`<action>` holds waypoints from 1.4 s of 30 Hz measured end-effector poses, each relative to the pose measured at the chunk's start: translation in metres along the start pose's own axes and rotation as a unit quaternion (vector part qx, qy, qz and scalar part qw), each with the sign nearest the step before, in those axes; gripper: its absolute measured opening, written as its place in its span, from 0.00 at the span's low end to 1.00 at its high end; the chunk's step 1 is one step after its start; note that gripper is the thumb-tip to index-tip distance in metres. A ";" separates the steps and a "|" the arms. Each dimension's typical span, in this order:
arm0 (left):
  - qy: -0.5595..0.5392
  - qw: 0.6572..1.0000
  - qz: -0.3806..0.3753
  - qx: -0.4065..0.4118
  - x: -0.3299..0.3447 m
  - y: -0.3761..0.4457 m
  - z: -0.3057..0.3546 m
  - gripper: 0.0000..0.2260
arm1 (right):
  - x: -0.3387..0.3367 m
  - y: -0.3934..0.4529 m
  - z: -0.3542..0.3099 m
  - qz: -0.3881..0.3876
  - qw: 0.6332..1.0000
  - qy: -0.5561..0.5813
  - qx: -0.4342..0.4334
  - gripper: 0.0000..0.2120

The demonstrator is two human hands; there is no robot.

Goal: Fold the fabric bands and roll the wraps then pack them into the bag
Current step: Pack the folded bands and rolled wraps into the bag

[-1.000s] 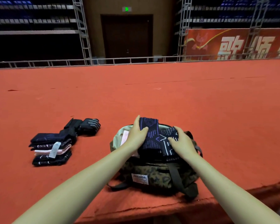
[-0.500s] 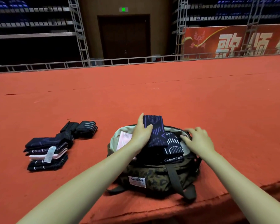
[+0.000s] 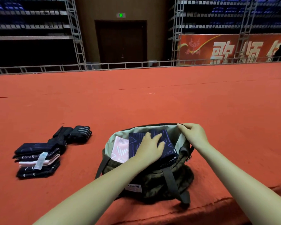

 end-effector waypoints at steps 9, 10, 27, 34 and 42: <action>0.242 0.968 0.064 -0.006 0.017 0.011 0.007 0.23 | -0.001 -0.005 -0.009 0.028 0.977 0.203 0.062 0.09; 0.240 0.969 0.062 -0.007 0.019 0.012 0.009 0.23 | -0.008 -0.002 -0.018 0.024 0.977 0.204 0.056 0.08; -0.041 0.993 0.097 0.060 -0.112 -0.027 -0.074 0.12 | 0.041 -0.031 -0.118 0.025 0.938 -0.210 -0.275 0.19; -0.044 0.980 0.180 -0.079 -0.190 -0.045 -0.207 0.13 | 0.189 -0.054 -0.192 -0.154 0.946 -0.012 -0.285 0.13; 0.019 0.955 0.174 -0.240 -0.253 -0.042 -0.378 0.16 | 0.329 -0.060 -0.222 -0.275 0.934 0.019 -0.225 0.15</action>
Point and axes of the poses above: each hand's wrist, its own y-axis towards the middle knuckle, its own x-axis out of the palm, z = x × y, the point moved 9 cm from there along y, towards the middle knuckle, and after that the axes turned 11 degrees about -x, right-handed, at the moved point
